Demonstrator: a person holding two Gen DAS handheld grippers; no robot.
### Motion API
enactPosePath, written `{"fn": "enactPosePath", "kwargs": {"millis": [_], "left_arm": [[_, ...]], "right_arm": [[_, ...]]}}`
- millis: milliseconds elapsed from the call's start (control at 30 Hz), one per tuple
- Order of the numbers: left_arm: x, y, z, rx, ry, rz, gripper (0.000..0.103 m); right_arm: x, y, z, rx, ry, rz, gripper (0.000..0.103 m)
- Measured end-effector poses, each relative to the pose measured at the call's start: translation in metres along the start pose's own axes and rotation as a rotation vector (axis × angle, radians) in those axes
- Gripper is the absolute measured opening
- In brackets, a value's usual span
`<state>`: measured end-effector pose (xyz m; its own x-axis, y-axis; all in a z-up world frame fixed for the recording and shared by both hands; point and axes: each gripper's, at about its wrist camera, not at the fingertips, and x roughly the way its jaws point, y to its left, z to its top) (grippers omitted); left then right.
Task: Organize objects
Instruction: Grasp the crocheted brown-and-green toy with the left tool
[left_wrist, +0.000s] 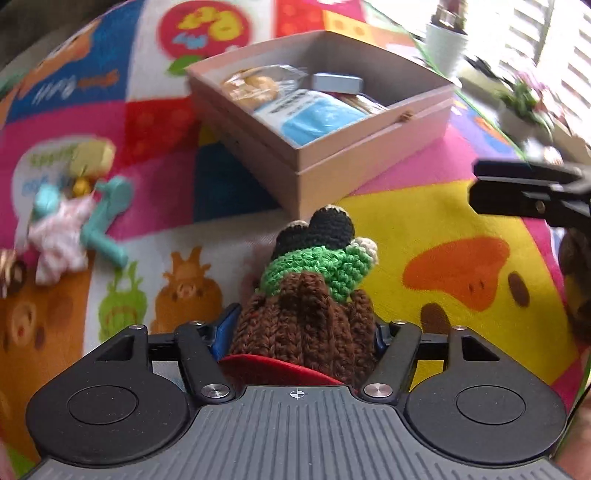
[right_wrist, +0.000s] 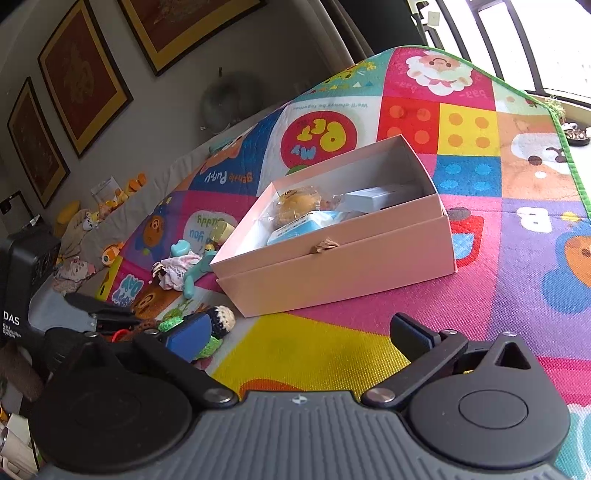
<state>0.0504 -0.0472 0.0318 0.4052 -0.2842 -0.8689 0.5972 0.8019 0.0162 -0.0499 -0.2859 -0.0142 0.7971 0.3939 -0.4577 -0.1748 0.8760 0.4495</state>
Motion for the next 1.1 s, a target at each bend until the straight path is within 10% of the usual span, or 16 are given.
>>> {"fn": "enactPosePath", "kwargs": {"millis": [233, 533, 767, 1100], "left_arm": [[-0.034, 0.007, -0.021, -0.152, -0.04, 0.007, 0.064], [-0.17, 0.052, -0.081, -0.366, -0.389, 0.064, 0.064], [-0.188, 0.096, -0.123, -0.475, -0.513, 0.141, 0.064], [-0.153, 0.16, -0.184, -0.65, -0.506, 0.081, 0.064]], "right_arm": [[-0.001, 0.015, 0.006, -0.093, 0.008, -0.062, 0.103], [-0.009, 0.115, 0.094, -0.366, -0.106, 0.011, 0.103], [0.129, 0.181, 0.154, -0.284, 0.167, 0.041, 0.103], [0.335, 0.197, 0.134, -0.233, 0.356, -0.229, 0.083]]}}
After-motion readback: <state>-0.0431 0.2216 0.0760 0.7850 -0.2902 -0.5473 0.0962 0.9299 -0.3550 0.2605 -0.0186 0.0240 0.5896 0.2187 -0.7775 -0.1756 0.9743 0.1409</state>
